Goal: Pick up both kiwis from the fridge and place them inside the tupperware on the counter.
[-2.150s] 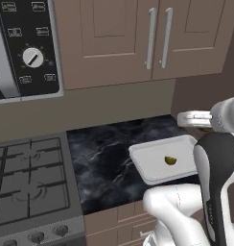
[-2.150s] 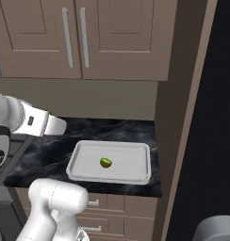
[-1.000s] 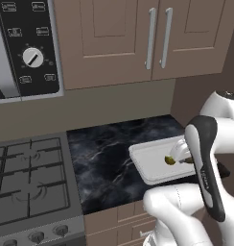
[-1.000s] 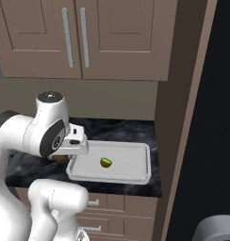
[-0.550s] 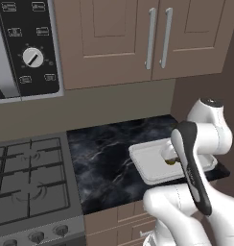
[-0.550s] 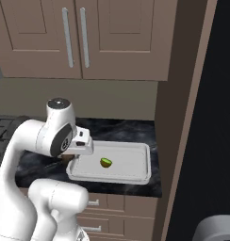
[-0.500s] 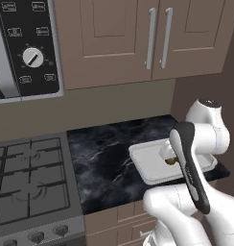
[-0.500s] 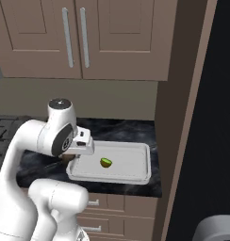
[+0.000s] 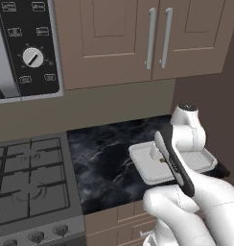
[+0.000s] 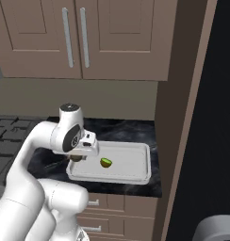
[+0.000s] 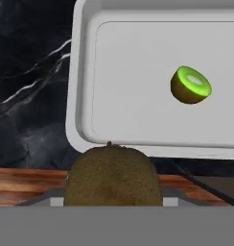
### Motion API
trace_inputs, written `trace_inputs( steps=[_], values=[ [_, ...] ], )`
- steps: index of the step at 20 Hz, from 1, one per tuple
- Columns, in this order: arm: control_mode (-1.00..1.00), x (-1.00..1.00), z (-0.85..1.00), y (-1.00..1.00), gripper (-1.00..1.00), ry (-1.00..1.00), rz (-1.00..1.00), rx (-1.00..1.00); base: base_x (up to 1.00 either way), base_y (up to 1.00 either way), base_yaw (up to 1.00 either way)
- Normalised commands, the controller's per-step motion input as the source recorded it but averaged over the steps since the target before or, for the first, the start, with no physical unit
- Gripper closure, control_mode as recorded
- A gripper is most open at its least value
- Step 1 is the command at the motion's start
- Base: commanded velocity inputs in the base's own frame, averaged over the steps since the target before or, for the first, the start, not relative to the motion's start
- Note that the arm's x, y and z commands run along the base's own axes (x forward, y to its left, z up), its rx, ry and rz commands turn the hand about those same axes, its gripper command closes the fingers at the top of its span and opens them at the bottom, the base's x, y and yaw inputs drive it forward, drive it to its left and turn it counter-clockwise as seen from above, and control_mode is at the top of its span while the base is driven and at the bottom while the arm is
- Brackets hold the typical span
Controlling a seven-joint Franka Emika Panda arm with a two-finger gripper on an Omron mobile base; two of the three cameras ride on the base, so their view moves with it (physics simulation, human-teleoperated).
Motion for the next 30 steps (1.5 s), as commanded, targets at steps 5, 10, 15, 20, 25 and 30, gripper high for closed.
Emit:
trace_inputs(
  steps=[5, 10, 15, 20, 25, 30],
  values=[
    [-1.0, 0.44, -0.42, 0.0, 1.0, 0.06, 0.0, 0.0, 0.0, 0.0, 0.0],
    [-1.0, 0.32, -0.41, 0.0, 1.0, 0.0, 0.0, 0.0, 0.0, 0.0, 0.0],
    [-1.0, 0.29, -0.41, 0.0, 1.0, 0.01, 0.0, 0.0, 0.0, 0.0, 0.0],
    [-1.0, 0.22, -0.41, 0.0, 1.0, 0.0, 0.0, 0.0, 0.0, 0.0, 0.0],
    [-1.0, 0.2, -0.4, 0.0, 1.0, 0.0, 0.0, 0.0, 0.0, 0.0, 0.0],
    [-1.0, 0.16, -0.38, 0.0, 1.0, 0.0, 0.0, 0.0, 0.0, 0.0, 0.0]
  ],
)
